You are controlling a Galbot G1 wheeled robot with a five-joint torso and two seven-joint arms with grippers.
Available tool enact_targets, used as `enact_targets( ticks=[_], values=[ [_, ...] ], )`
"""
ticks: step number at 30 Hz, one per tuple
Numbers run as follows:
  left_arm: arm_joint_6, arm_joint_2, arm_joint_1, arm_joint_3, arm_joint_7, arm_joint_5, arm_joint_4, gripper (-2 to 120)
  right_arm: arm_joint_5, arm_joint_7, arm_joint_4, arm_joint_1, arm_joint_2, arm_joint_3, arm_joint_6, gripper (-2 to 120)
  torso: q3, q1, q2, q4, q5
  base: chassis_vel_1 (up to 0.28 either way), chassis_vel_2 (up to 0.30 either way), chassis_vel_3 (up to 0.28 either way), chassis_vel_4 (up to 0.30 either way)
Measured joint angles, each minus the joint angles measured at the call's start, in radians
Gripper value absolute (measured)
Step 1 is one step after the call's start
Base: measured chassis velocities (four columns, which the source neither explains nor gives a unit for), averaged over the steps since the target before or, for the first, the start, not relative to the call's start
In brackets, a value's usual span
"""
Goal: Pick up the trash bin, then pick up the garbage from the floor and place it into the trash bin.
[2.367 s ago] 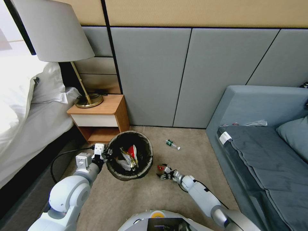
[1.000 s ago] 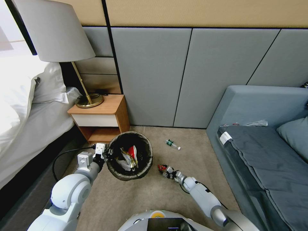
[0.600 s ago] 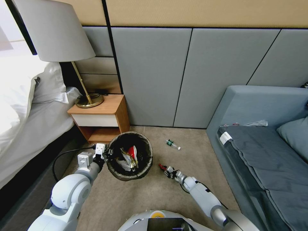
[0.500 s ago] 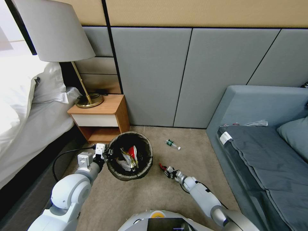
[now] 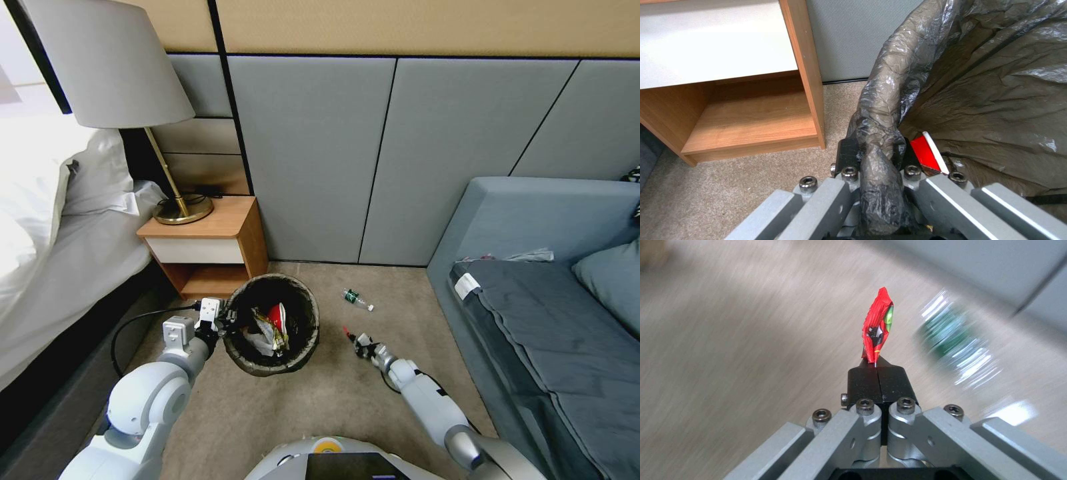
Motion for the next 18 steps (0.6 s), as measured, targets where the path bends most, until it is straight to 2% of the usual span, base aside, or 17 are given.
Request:
enact_targets(
  ticks=[3, 5, 6, 8, 10, 11, 13, 14, 17, 18],
  values=[
    [0.000, 0.000, -0.001, 0.000, 0.000, 0.000, 0.000, 1, 0.030, 0.010, 0.080, -0.015, -0.049, 0.010, -0.024, 0, 0.000, 0.000, 0.000, 0.0000, 0.0001, 0.000, 0.000, 0.000, 0.000],
    [0.000, 0.000, -0.002, 0.001, 0.000, 0.000, 0.000, 1, 0.089, 0.025, 0.233, -0.044, -0.132, 0.029, -0.077, 0, 0.000, 0.000, 0.000, -0.0007, -0.0004, 0.000, 0.000, 0.000, 0.000],
    [0.000, 0.000, -0.002, 0.001, 0.000, 0.000, 0.000, 1, 0.089, 0.025, 0.233, -0.044, -0.132, 0.029, -0.077, 0, 0.000, 0.000, 0.000, -0.0007, -0.0004, 0.000, 0.000, 0.000, 0.000],
    [0.000, 0.000, -0.004, 0.003, 0.000, 0.000, 0.003, 1, 0.140, 0.035, 0.348, -0.066, -0.183, 0.046, -0.117, 0, 0.000, 0.000, 0.000, -0.0005, 0.0001, 0.000, 0.000, 0.000, 0.000],
    [0.000, 0.000, -0.004, 0.003, 0.000, 0.000, 0.003, 1, 0.150, 0.036, 0.368, -0.069, -0.191, 0.049, -0.125, 0, 0.000, 0.000, 0.000, -0.0005, 0.0000, 0.000, 0.000, 0.000, 0.000],
    [0.000, 0.000, -0.006, 0.004, 0.000, 0.000, 0.006, 1, 0.203, 0.047, 0.463, -0.086, -0.226, 0.069, -0.161, 0, 0.000, 0.000, 0.000, -0.0002, -0.0003, 0.000, 0.000, 0.000, 0.000],
    [0.000, 0.000, -0.008, 0.006, 0.000, 0.000, 0.010, 1, 0.271, 0.059, 0.568, -0.097, -0.255, 0.089, -0.202, 0, 0.000, 0.000, 0.000, -0.0002, 0.0000, 0.000, 0.000, 0.000, 0.000],
    [0.000, 0.000, -0.008, 0.006, 0.000, 0.000, 0.010, 1, 0.271, 0.059, 0.568, -0.097, -0.255, 0.089, -0.202, 0, 0.000, 0.000, 0.000, -0.0002, 0.0000, 0.000, 0.000, 0.000, 0.000],
    [0.000, 0.000, -0.008, 0.007, 0.000, 0.000, 0.014, 1, 0.340, 0.078, 0.697, -0.099, -0.279, 0.101, -0.252, 0, 0.000, 0.000, 0.000, -0.0001, -0.0003, 0.000, 0.000, 0.000, 0.000],
    [0.000, 0.000, -0.008, 0.007, 0.000, 0.000, 0.014, 1, 0.340, 0.078, 0.697, -0.099, -0.279, 0.101, -0.252, 0, 0.000, 0.000, 0.000, -0.0001, -0.0003, 0.000, 0.000, 0.000, 0.000]
  ],
)
